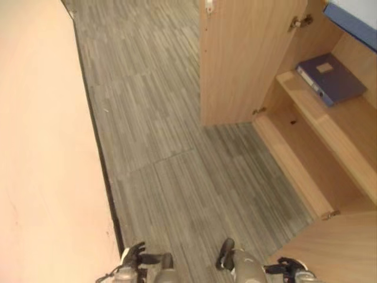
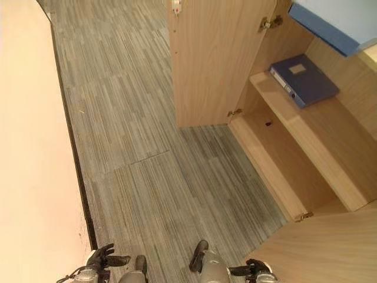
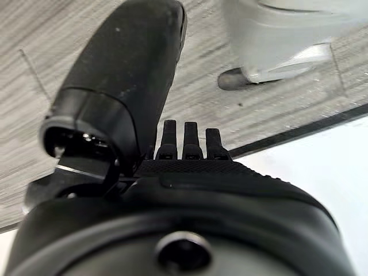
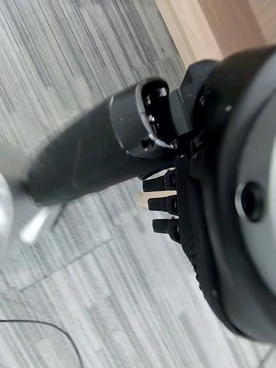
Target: Put the empty folder in the office cabinet
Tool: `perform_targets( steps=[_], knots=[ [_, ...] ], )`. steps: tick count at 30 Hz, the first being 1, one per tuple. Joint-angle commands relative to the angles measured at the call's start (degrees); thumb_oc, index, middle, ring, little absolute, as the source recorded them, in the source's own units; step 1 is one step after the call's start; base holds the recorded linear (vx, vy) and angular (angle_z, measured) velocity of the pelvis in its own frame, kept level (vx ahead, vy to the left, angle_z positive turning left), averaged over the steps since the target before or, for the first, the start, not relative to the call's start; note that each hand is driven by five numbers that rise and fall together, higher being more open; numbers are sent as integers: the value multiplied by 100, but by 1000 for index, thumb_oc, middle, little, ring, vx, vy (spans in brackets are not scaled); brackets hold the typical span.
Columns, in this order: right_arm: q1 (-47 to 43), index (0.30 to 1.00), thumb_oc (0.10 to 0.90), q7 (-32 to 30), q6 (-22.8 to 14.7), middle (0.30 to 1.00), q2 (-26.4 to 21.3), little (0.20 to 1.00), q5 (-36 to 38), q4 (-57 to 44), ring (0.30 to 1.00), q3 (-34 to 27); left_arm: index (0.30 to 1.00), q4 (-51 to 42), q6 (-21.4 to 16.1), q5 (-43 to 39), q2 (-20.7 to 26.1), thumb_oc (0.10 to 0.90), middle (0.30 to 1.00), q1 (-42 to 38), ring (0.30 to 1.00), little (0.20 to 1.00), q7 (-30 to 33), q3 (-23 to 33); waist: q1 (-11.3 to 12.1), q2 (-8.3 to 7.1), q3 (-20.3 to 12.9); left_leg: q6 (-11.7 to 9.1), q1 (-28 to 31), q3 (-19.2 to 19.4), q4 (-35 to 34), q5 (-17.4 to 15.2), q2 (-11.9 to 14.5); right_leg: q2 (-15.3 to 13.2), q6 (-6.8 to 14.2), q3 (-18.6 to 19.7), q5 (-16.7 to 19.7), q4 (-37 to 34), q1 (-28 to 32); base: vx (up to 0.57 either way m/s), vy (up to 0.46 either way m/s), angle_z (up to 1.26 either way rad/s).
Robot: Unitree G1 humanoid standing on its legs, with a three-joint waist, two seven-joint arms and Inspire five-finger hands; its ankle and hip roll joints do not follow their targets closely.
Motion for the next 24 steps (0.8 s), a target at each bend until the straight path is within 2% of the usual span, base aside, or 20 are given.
perform_targets(
  steps=[1, 3, 4, 5, 6, 7, 8, 10, 11, 13, 14, 17, 18, 20, 21, 22, 23, 24],
  knots=[
    [289, 900, 800, -109, 82, 900, -400, 900, -92, 217, 900, 125, 900, 35, 84, -82, 127, 800, 900, 248, 900, 900, -2, -55, 149, -85, 71, 585, -435, -174, 1191, 402, -699, -81, 151, 498, 38, -412, 178, 182, -67, -58],
    [302, 900, 800, -81, 115, 900, -384, 900, -116, 240, 900, 133, 900, 178, 105, -176, 103, 800, 900, 342, 900, 900, 7, 79, 239, -124, 71, 595, -755, -115, 930, 135, -810, -115, 215, 619, 10, -529, 417, 242, 34, -53],
    [348, 900, 800, -59, 115, 900, -376, 900, -180, 253, 900, 161, 900, 286, 123, -151, 101, 800, 900, 437, 900, 900, -17, 125, 325, -169, 20, 564, -955, -116, 267, 120, -882, -108, 272, 728, -47, -658, 694, 338, 107, -39],
    [369, 900, 800, -54, 115, 900, -378, 900, -213, 254, 900, 176, 900, 317, 131, -174, 105, 800, 900, 489, 900, 900, -22, 153, 377, -147, -20, 502, -1008, -226, -285, 302, -897, -63, 285, 803, -92, -670, 812, 351, 159, -24],
    [392, 900, 800, -63, 102, 900, -365, 900, -227, 229, 900, 186, 900, 311, 101, -283, 88, 800, 900, 534, 900, 900, 5, 231, 448, -81, -32, 431, -1117, -441, -1096, 897, -904, 6, 281, 829, -93, -699, 944, 284, 141, -32],
    [407, 900, 800, -64, 93, 900, -355, 900, -239, 225, 900, 192, 900, 313, 98, -364, 68, 800, 900, 545, 900, 900, 17, 271, 501, -27, -52, 408, -1156, -639, -1609, 1079, -847, 63, 282, 909, -156, -640, 1025, 182, 99, -50],
    [408, 900, 800, -64, 93, 900, -355, 900, -239, 225, 900, 192, 900, 313, 98, -364, 69, 800, 900, 545, 900, 900, 17, 271, 504, -30, -44, 407, -1136, -634, -1629, 1088, -847, 60, 281, 913, -159, -638, 1033, 237, 66, -61],
    [482, 900, 800, -63, 72, 900, -324, 900, -284, 235, 900, 217, 900, 377, 73, -591, 4, 800, 900, 594, 900, 900, 45, 391, 566, 27, -75, 348, -1288, -1067, -2457, 1251, -820, 183, 292, 1118, -334, -601, 1237, 376, 137, -45],
    [541, 900, 800, -40, 88, 900, -296, 900, -411, 300, 900, 253, 900, 550, 90, -678, -45, 800, 900, 659, 900, 900, 19, 495, 645, 73, -126, 290, -1346, -1485, -2743, 1287, -862, 252, 317, 1472, -506, -516, 1394, 373, 167, -44],
    [551, 900, 800, -15, 93, 900, -291, 900, -461, 320, 900, 264, 900, 615, 104, -667, -58, 800, 900, 679, 900, 900, -3, 520, 661, 111, -185, 270, -1304, -1638, -2754, 1335, -885, 292, 345, 1593, -523, -485, 1398, 360, 220, -106],
    [609, 900, 800, 43, 92, 900, -303, 900, -569, 371, 900, 249, 900, 762, 130, -502, -97, 800, 900, 787, 900, 900, -66, 501, 691, 190, -355, 259, -1064, -1942, -2730, 1374, -924, 304, 447, 1892, -575, -485, 1474, 488, 372, -143],
    [645, 900, 800, 47, 102, 900, -286, 900, -548, 386, 900, 180, 900, 736, 160, -144, -46, 800, 900, 743, 900, 900, -134, 318, 632, 156, -446, 282, -930, -1813, -2470, 1368, -1046, 120, 571, 2051, -455, -600, 1583, 316, 295, -132],
    [698, 900, 800, 109, 142, 900, -268, 900, -559, 375, 900, 154, 900, 812, 194, 179, 9, 800, 900, 749, 900, 900, -126, 175, 535, 109, -525, 398, -828, -1654, -2329, 1319, -1166, -67, 698, 2231, -288, -659, 1585, 398, 434, -98],
    [700, 900, 800, 106, 155, 900, -244, 900, -553, 385, 900, 141, 900, 816, 228, 184, 44, 800, 900, 771, 900, 900, -115, 205, 544, 70, -579, 471, -786, -1583, -2276, 1224, -1241, -144, 757, 2334, -188, -628, 1518, 269, 339, -53],
    [639, 900, 800, 111, 155, 900, -208, 900, -516, 373, 900, 144, 900, 784, 225, 61, 102, 800, 900, 814, 900, 900, -95, 354, 573, 22, -617, 651, -713, -1403, -2191, 1018, -1401, -337, 876, 2354, 227, -460, 1306, 172, 257, -81],
    [640, 900, 800, 110, 156, 900, -207, 900, -516, 372, 900, 145, 900, 784, 225, 61, 103, 800, 900, 814, 900, 900, -96, 354, 589, 16, -619, 656, -716, -1384, -2183, 1011, -1403, -343, 881, 2373, 227, -457, 1297, 239, 378, -132],
    [545, 900, 800, 100, 161, 900, -188, 900, -488, 337, 900, 154, 900, 771, 237, 41, 149, 800, 900, 792, 900, 900, -71, 399, 598, 22, -624, 731, -627, -1228, -2175, 917, -1453, -461, 926, 2333, 478, -307, 1145, 196, 347, -128],
    [487, 900, 800, 113, 150, 900, -164, 900, -452, 233, 900, 177, 900, 768, 250, 166, 220, 800, 900, 775, 900, 900, -48, 380, 569, 45, -668, 873, -495, -985, -2151, 752, -1539, -693, 973, 2112, 814, -105, 1006, 270, 460, -132]
  ],
)
